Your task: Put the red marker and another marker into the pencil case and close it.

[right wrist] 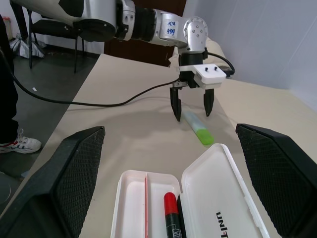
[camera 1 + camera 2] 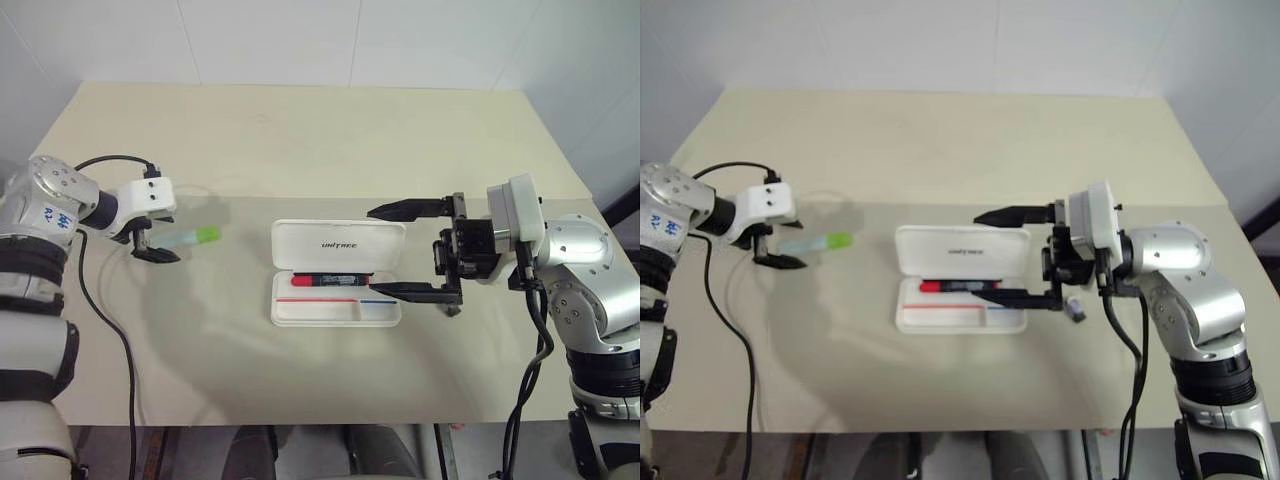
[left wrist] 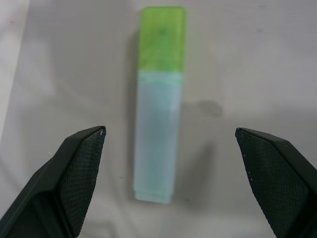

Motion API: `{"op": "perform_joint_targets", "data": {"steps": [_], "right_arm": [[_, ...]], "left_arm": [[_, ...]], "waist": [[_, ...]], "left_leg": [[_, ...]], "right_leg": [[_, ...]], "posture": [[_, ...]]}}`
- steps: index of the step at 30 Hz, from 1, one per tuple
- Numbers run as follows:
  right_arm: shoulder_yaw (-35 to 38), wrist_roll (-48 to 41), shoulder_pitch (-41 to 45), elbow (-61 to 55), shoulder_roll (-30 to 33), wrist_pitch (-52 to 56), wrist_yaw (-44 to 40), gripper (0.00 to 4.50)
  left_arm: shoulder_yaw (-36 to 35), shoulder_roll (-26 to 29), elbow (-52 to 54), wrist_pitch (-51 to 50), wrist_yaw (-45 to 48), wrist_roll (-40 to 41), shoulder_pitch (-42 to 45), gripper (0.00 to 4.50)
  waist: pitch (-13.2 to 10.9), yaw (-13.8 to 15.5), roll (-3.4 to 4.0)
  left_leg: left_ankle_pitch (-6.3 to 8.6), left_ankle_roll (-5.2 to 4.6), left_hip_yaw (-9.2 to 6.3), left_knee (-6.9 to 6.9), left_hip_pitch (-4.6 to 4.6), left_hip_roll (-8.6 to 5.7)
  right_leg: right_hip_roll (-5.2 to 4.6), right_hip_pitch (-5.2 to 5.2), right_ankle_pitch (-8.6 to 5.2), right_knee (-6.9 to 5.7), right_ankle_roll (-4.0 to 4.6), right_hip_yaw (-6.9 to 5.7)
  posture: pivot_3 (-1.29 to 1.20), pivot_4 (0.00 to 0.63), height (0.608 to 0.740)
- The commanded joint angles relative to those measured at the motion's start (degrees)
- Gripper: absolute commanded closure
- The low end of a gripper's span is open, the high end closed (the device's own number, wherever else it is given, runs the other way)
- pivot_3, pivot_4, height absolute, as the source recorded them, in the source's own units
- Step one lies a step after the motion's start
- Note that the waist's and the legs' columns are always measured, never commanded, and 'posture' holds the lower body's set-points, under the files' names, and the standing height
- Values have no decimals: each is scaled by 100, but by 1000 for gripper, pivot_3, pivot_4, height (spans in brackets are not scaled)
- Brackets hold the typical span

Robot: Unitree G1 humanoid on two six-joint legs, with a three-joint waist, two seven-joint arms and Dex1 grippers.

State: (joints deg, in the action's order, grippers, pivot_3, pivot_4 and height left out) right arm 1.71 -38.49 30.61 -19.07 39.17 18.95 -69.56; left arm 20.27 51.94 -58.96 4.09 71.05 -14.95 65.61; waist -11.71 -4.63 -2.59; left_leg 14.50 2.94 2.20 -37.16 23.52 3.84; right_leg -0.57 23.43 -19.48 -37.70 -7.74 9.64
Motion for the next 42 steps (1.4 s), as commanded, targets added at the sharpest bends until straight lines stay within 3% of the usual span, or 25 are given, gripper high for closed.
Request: {"op": "perform_joint_targets", "data": {"steps": [1,16,27,34,42], "right_arm": [[136,-87,-20,-226,56,1,55,0],[309,-120,-141,-396,158,62,346,0],[464,-158,-264,-515,235,102,449,0],[357,-72,-129,-348,180,59,419,0],[339,54,-52,21,159,-57,259,0]], "left_arm": [[-20,-82,-487,331,-128,-222,318,38],[-41,-803,-1644,623,-728,-675,611,38],[-75,-909,-1706,573,-358,-737,578,3451],[-155,-805,-1658,713,-380,-740,520,3459],[-339,-417,-1148,1271,897,-382,515,3459]], "waist": [[0,-4,0],[2,134,1],[3,162,2],[3,158,2],[3,125,1]], "left_leg": [[0,0,0,0,0,0],[-12,3,-2,-5,-18,-5],[-19,2,-4,-7,-22,-8],[-19,1,-5,-7,-22,-9],[-17,3,0,3,-9,-7]], "right_leg": [[0,0,0,0,0,0],[1,-10,9,-24,-7,1],[0,-21,18,-21,-12,3],[0,-21,18,-21,-12,3],[0,-7,18,-8,-12,4]], "posture": [[0,150,740],[0,150,740],[0,150,740],[0,150,740],[0,150,740]]}}
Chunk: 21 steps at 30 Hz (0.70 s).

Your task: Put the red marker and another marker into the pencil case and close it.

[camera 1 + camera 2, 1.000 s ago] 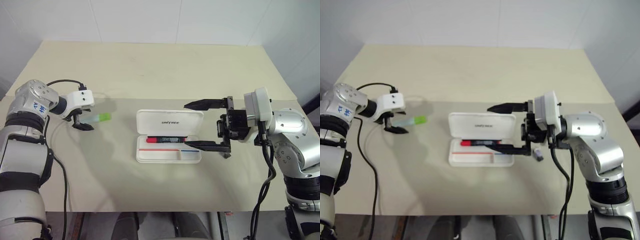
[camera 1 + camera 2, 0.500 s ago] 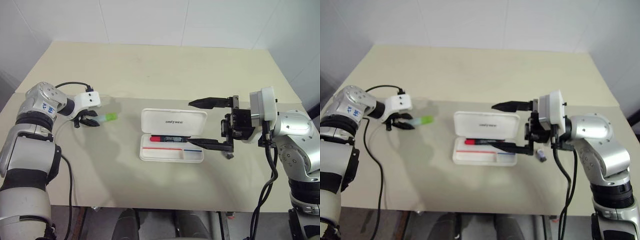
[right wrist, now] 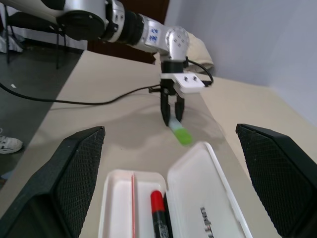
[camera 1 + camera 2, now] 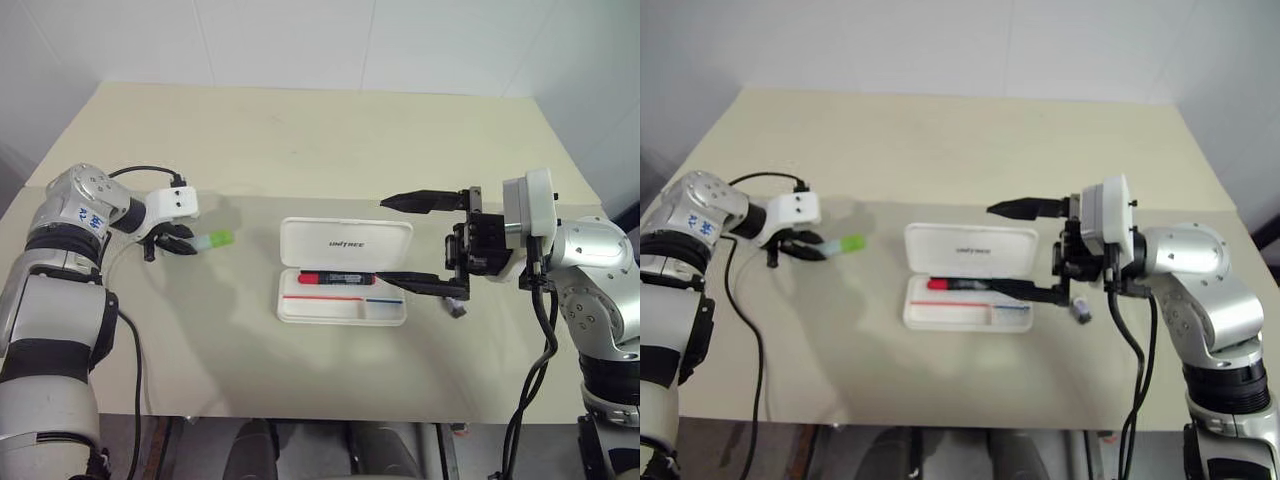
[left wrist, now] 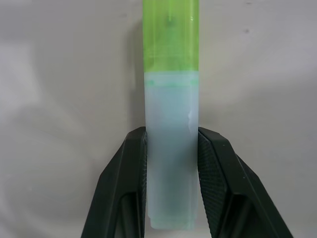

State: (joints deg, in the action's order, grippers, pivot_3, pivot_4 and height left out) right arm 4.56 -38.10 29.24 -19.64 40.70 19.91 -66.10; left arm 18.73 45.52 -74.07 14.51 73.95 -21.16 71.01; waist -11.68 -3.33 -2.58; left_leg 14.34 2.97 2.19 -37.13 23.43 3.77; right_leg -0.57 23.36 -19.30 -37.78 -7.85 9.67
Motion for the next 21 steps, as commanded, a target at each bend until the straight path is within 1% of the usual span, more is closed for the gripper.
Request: {"op": "perform_joint_targets", "data": {"steps": [1,3,6,8,11,14,17,19,21], "right_arm": [[63,27,78,113,5,-165,-105,0],[76,59,58,188,1,-195,-135,0],[86,121,38,289,6,-219,-142,0],[112,152,-1,333,33,-227,-139,0],[195,192,-121,382,86,-255,-145,0],[349,216,-303,381,152,-272,-111,0],[473,215,-477,293,214,-249,-28,0],[536,217,-594,224,259,-234,3,0],[642,219,-823,109,352,-227,1,0]], "left_arm": [[-230,262,448,237,750,304,-41,3459],[-333,354,717,212,1060,463,-115,3459],[-553,551,1474,31,1649,852,-393,3459],[-482,789,2231,-344,1813,1192,-712,3459],[-373,1157,3536,-1105,1855,1753,-1261,3459],[-496,1430,5255,-2193,1855,2459,-1952,3459],[-635,1484,6525,-3033,1690,2858,-2452,3459],[-657,1484,7076,-3437,1519,3039,-2625,3459],[-632,1356,7551,-3846,1323,3192,-2680,3459]], "waist": [[0,-3,-1],[-1,-4,-1],[-1,-21,-1],[0,-22,0],[0,-41,0],[0,-44,0],[0,-7,-1],[0,0,-1],[-1,-2,-1]], "left_leg": [[0,0,1,2,9,1],[0,0,0,4,14,4],[0,0,5,6,14,7],[0,0,4,3,13,9],[0,0,4,2,10,11],[0,0,2,2,10,15],[0,0,1,-5,6,14],[0,0,0,-9,4,12],[0,-1,0,-13,0,10]], "right_leg": [[0,10,-1,0,2,0],[1,18,-4,-1,6,-3],[1,19,-7,0,10,-2],[-1,19,-7,-3,10,-2],[-1,16,-7,-7,10,0],[-1,14,-7,-9,10,-1],[-2,8,-7,-11,10,-2],[-1,3,-7,-11,10,-2],[0,0,-7,-11,9,-2]], "posture": [[0,150,740],[0,150,740],[0,150,740],[0,150,740],[0,150,740],[0,150,740],[0,150,740],[0,150,740],[0,150,740]]}}
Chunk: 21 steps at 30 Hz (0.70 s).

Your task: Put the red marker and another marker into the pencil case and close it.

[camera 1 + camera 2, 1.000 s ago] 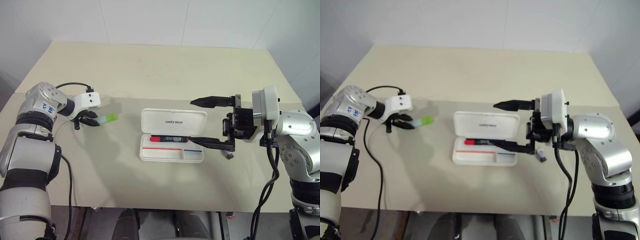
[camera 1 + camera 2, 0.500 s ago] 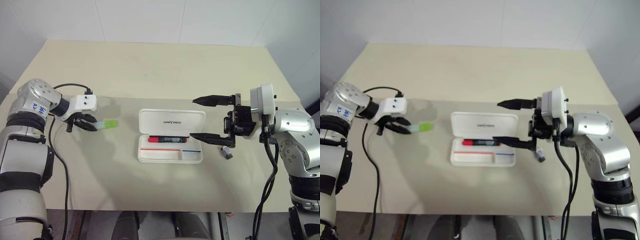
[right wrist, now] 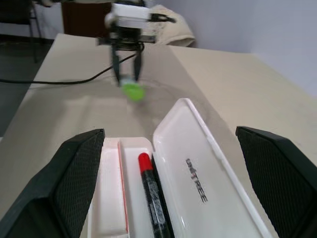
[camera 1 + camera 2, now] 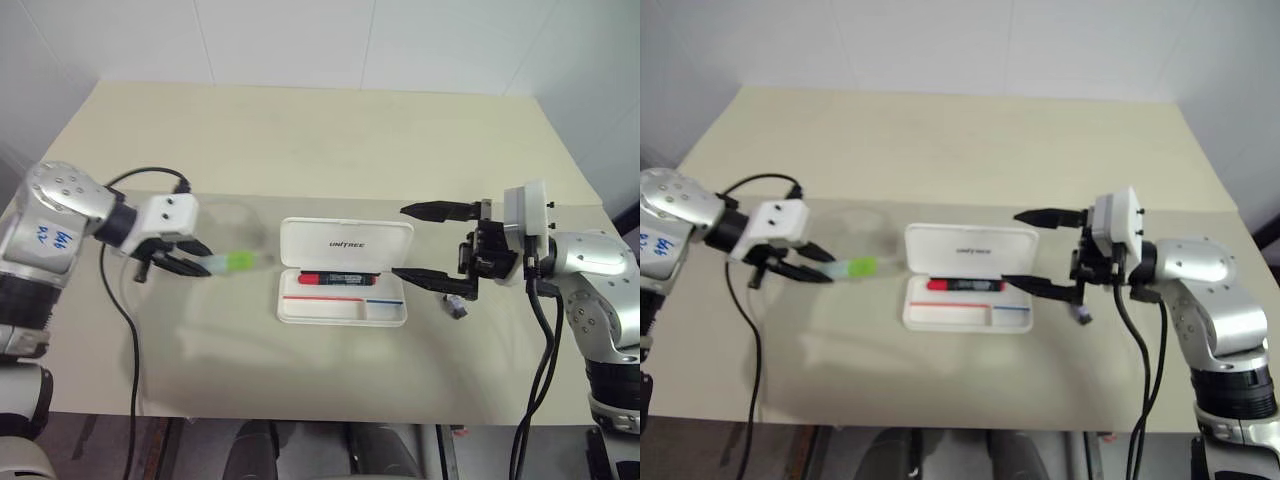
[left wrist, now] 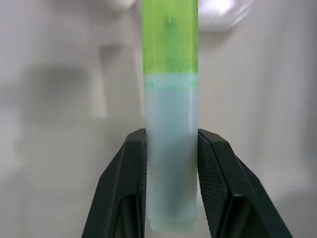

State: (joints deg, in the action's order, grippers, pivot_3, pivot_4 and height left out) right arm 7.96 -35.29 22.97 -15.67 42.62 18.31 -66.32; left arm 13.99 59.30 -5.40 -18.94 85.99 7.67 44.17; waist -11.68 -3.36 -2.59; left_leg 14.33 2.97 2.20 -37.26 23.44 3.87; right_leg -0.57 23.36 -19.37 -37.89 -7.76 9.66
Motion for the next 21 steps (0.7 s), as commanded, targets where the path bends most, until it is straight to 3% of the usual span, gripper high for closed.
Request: {"op": "perform_joint_targets", "data": {"steps": [1,8,21], "right_arm": [[365,-75,-313,-347,205,-62,26,0],[704,-218,-895,-792,394,35,130,0],[899,-265,-1572,-1335,400,24,469,0]], "left_arm": [[-115,-108,882,-694,19,351,-3,3459],[314,-724,1659,-1549,-431,312,64,3459],[1156,-1683,1262,-1701,-972,-304,627,3459]], "waist": [[0,3,0],[0,-5,0],[0,4,0]], "left_leg": [[0,0,-1,-1,0,-1],[0,-1,-3,-2,-6,-5],[0,-1,-10,-6,-17,-9]], "right_leg": [[1,-1,0,0,0,0],[3,-7,2,2,-4,6],[6,-31,5,14,-9,9]], "posture": [[0,150,740],[0,150,740],[0,150,740]]}}
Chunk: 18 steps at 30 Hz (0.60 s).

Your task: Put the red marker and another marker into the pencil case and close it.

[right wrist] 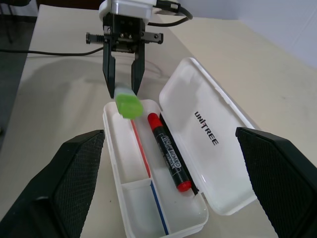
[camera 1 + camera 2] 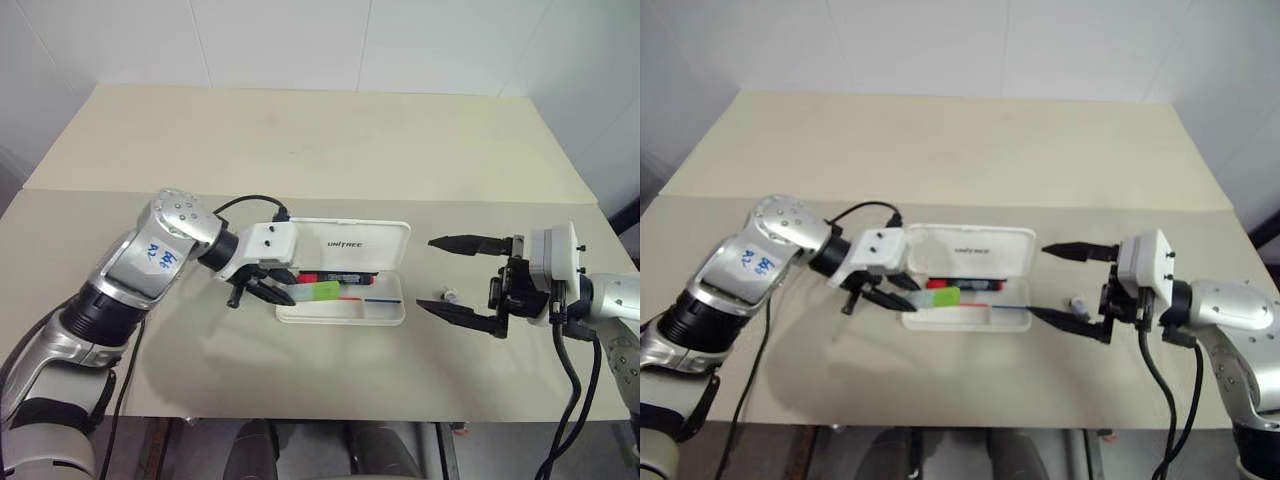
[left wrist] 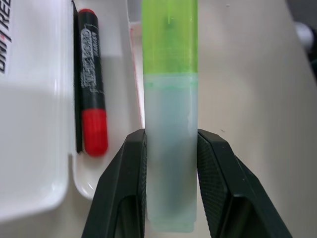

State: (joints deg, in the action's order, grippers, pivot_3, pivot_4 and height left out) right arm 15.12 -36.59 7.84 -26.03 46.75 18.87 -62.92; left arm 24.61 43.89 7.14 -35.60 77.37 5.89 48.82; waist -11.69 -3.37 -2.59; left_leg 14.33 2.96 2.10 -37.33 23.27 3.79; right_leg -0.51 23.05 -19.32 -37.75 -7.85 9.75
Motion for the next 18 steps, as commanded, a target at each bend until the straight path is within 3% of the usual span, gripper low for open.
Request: {"op": "perform_joint_targets", "data": {"steps": [1,17,18], "right_arm": [[180,-137,-83,-327,-16,-29,160,0],[128,-175,-157,-424,-90,-106,438,0],[123,-170,-151,-427,-98,-113,447,0]], "left_arm": [[137,-202,12,-90,-114,-132,188,3459],[596,-287,301,-377,-60,-304,229,3459],[610,-297,261,-326,-79,-338,239,3109]], "waist": [[0,6,0],[0,9,0],[0,8,0]], "left_leg": [[0,0,-2,0,0,0],[0,0,-5,1,-1,-1],[0,0,-5,1,-1,-1]], "right_leg": [[0,-1,0,0,0,-1],[0,-7,0,3,-1,0],[0,-7,0,3,-1,0]], "posture": [[0,150,740],[0,150,740],[0,150,740]]}}
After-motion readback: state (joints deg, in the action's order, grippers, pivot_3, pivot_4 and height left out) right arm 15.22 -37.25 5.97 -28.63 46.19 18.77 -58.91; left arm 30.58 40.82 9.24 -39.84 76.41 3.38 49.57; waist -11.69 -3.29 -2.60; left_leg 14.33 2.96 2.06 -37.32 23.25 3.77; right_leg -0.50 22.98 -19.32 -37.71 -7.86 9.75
